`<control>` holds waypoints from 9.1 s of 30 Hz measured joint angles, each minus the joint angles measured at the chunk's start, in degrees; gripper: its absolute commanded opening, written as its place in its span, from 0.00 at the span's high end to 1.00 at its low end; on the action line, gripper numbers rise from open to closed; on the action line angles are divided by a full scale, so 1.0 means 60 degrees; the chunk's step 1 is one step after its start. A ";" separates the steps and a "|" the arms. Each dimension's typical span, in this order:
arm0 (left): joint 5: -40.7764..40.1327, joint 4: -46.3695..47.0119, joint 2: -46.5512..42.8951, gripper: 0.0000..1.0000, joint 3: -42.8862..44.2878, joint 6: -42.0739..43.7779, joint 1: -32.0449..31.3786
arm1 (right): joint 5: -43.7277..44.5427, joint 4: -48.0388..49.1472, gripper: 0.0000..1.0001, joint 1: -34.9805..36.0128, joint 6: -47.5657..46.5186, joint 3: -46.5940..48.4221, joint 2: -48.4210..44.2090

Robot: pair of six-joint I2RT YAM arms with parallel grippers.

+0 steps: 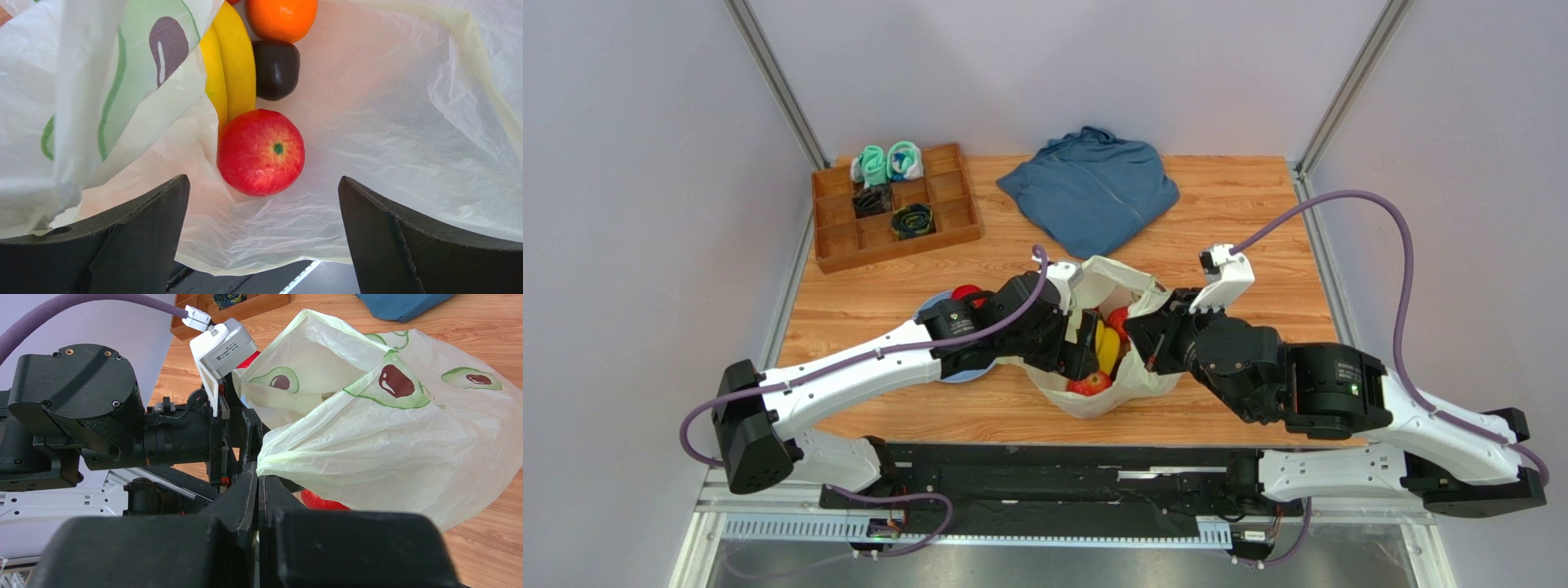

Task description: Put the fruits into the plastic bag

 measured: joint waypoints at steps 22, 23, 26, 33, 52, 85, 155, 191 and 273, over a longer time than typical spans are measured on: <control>0.1683 0.1942 -0.3428 0.01 -0.0240 0.2681 0.1100 | -0.0036 -0.0004 1.00 0.0000 0.0036 -0.0004 -0.0004; 0.1690 0.1938 -0.3570 0.01 -0.0244 0.2685 0.1483 | -0.0033 -0.0007 1.00 0.0000 0.0036 -0.0004 -0.0004; 0.1628 0.1829 -0.3865 0.01 -0.0291 0.2634 0.2743 | 0.0022 -0.0018 1.00 0.0000 0.0033 -0.0004 -0.0004; 0.1483 0.0790 -0.3435 0.01 -0.0670 0.1898 0.6397 | 0.0175 -0.0033 1.00 0.0000 0.0022 -0.0004 0.0000; 0.1574 0.0568 0.0525 0.01 -0.1974 0.1585 0.8142 | 0.0576 -0.0346 1.00 -0.0018 -0.0157 0.0131 0.0426; 0.2721 0.1923 0.1800 0.44 -0.2164 0.1279 0.8247 | 0.0546 -0.0401 1.00 -0.0138 -0.0211 0.0288 0.0645; 0.0492 0.0000 -0.0149 0.01 0.0922 0.1821 -0.0557 | 0.0211 -0.0098 1.00 -0.0138 -0.0291 -0.0004 0.0397; -0.0532 -0.0732 -0.4830 0.13 -0.3009 0.2524 -0.0506 | 0.0222 -0.0098 1.00 -0.0146 -0.0364 -0.0004 0.0557; 0.2962 0.0226 -0.3198 0.07 0.1712 0.2047 0.6881 | 0.1231 0.1177 0.02 -0.3049 -0.5125 0.0936 -0.0652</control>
